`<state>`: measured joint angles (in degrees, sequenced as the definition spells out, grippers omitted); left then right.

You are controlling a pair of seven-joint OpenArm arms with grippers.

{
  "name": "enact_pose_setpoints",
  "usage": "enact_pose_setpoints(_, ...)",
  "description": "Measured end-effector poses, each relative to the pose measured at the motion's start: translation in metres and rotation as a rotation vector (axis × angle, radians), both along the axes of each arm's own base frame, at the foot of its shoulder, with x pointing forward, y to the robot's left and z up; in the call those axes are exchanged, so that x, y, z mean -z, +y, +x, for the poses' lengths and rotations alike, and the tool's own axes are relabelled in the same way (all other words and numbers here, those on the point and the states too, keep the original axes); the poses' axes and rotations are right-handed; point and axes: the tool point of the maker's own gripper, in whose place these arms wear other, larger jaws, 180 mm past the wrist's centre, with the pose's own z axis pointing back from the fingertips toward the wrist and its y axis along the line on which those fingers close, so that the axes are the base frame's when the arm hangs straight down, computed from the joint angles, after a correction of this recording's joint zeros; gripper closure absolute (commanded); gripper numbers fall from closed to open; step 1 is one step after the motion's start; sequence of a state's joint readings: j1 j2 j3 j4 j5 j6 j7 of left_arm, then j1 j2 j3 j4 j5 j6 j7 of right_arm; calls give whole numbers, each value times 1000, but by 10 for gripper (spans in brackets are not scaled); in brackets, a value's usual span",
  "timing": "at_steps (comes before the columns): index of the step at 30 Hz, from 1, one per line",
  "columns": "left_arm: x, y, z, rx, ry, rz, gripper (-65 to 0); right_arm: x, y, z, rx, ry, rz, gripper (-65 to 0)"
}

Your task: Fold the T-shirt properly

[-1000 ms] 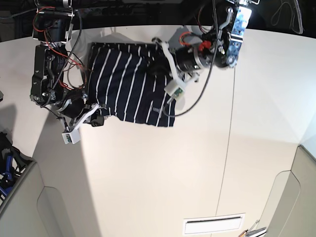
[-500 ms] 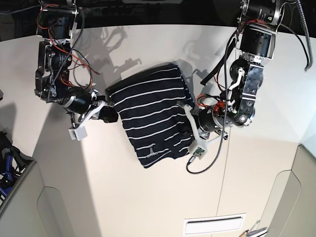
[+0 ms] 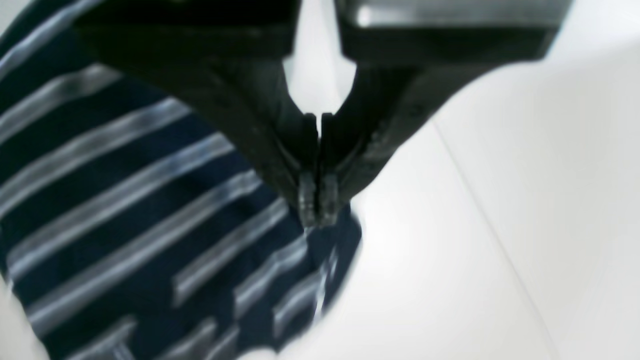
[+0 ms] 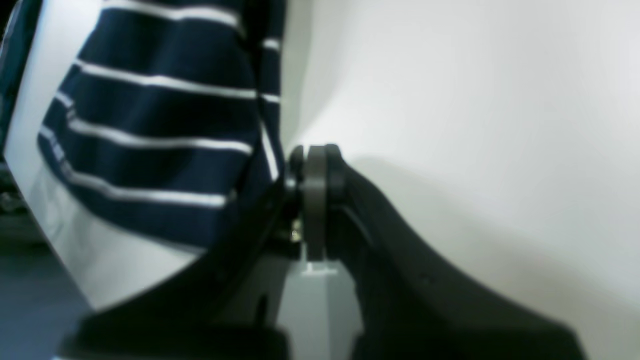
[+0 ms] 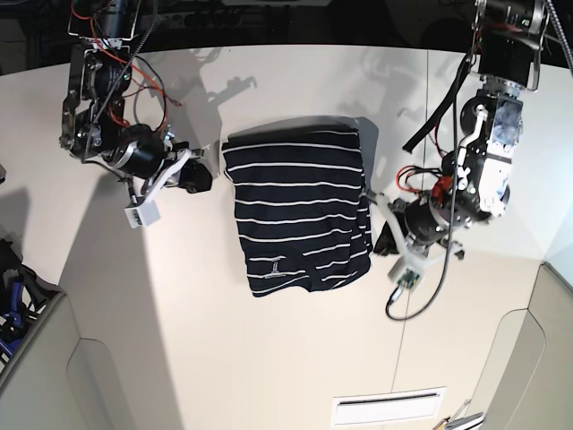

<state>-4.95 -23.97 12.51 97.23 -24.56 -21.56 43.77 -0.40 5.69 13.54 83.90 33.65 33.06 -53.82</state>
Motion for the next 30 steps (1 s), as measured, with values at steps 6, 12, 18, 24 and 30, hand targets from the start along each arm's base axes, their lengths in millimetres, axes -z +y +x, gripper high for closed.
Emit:
enact_pose_setpoints(6,-16,18,-53,-37,-13,-32,0,-28,-38,-20,-50,-92,-152,0)
enact_pose_setpoints(12,-2,34,-136,-69,102,18,0,-33,-53,-75,-144,-14,-190,0)
enact_pose_setpoints(18,30,55,-228,-97,315,105,0,-16,-70,-140,-217,149,-222,0)
enact_pose_setpoints(24,50,54,-327,14,531,163,0,3,-86,-217,-263,345,-252,0)
enact_pose_setpoints(30,66,87,-394,-21,707,231,0,10,-82,-295,-282,528,-213,0)
